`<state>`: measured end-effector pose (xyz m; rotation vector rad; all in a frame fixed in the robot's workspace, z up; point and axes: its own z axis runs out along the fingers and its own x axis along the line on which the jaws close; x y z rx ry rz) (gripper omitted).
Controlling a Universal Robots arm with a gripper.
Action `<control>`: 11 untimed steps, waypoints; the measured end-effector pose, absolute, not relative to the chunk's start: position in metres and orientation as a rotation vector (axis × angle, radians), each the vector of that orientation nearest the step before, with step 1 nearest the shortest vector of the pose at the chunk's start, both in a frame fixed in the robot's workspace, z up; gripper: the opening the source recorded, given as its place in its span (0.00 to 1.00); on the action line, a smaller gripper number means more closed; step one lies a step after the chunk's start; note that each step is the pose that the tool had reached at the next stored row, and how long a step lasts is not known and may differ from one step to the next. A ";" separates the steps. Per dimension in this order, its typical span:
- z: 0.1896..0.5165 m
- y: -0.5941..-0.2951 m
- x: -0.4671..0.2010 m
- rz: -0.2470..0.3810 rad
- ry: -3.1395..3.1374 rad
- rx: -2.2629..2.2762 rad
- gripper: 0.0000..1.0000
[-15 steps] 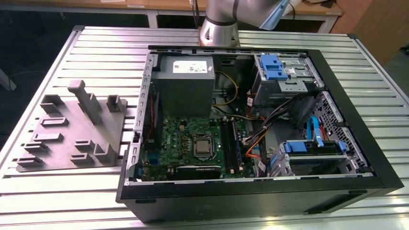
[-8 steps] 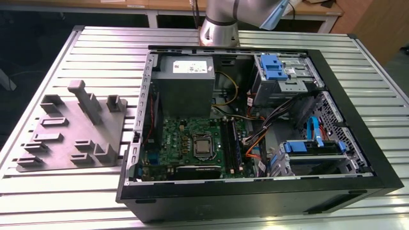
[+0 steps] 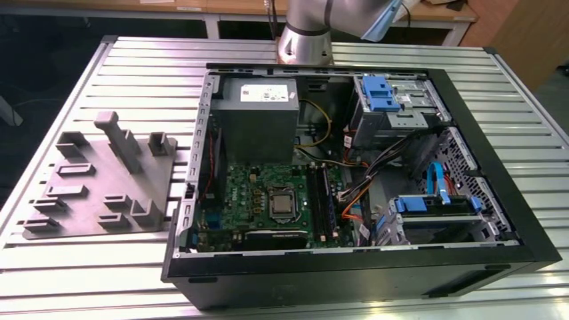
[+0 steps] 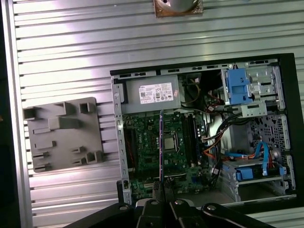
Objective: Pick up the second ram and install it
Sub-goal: 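Insert the second ram into the second slot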
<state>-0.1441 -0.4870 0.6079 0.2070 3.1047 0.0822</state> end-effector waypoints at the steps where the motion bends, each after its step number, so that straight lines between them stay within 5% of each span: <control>1: 0.608 -0.487 -0.143 0.082 3.105 0.207 0.11; 11: 0.607 -0.487 -0.136 0.082 3.105 0.207 0.11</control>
